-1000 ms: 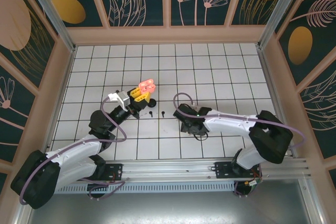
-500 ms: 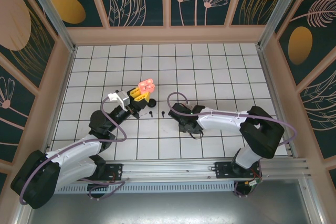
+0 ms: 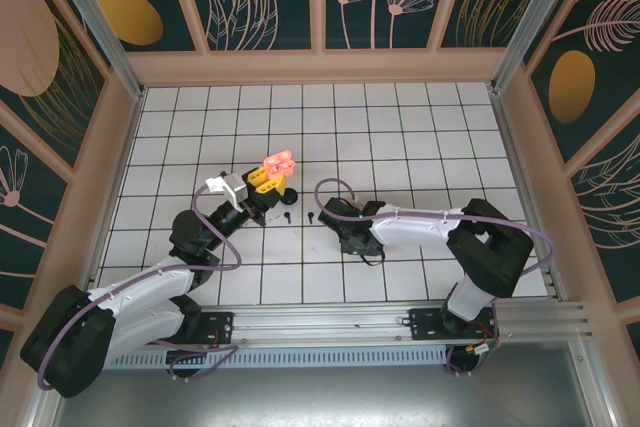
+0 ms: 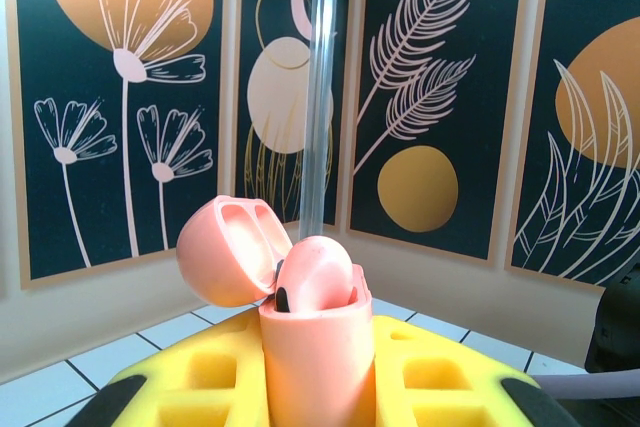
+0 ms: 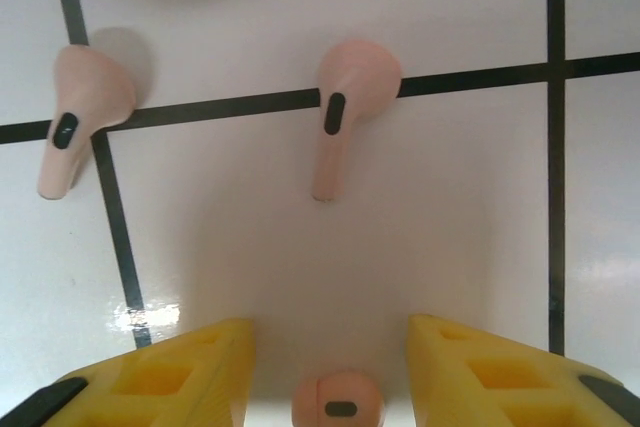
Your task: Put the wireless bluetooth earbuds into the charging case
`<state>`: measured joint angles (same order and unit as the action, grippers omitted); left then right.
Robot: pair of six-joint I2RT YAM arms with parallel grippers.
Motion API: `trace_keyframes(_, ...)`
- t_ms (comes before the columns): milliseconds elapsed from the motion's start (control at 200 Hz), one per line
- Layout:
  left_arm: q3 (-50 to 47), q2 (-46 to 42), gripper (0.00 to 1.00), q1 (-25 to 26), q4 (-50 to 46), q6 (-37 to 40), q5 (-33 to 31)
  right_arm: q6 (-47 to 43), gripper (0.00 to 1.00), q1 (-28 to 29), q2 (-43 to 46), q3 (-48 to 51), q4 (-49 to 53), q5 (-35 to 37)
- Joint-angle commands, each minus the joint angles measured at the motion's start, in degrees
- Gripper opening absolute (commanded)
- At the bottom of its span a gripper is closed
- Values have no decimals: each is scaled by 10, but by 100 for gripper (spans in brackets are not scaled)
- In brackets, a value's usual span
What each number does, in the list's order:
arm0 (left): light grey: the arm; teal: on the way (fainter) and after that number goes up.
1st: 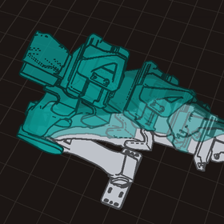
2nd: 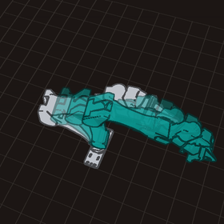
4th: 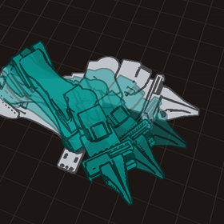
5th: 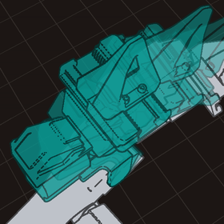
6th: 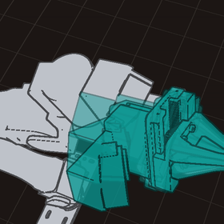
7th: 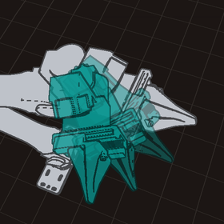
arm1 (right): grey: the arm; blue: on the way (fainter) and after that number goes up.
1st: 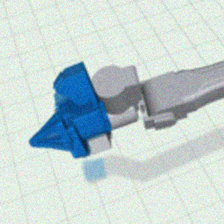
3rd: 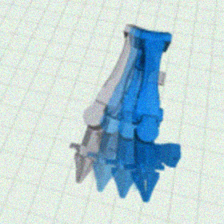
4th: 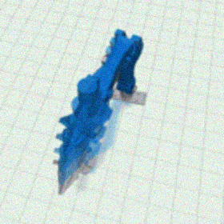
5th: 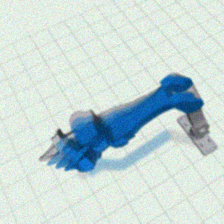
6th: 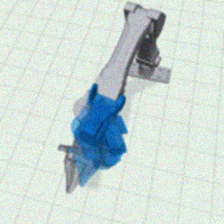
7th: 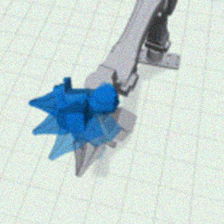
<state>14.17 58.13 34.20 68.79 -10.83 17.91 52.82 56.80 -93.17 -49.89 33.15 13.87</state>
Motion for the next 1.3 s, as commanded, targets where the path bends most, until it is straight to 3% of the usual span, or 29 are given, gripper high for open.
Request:
trace_keyframes(0, 2, 0, 0, 3, 22, -9, -1, -6, 43, 4, -11, -9, 8, -1)
trace_keyframes(676, 10, 12, 0, 3, 23, -14, 5, 13, 39, 3, 51, 38, 1, -4)
trace_keyframes(1296, 16, 19, 0, 3, 22, -14, 7, 2, 33, -1, 22, 31, -19, -14)
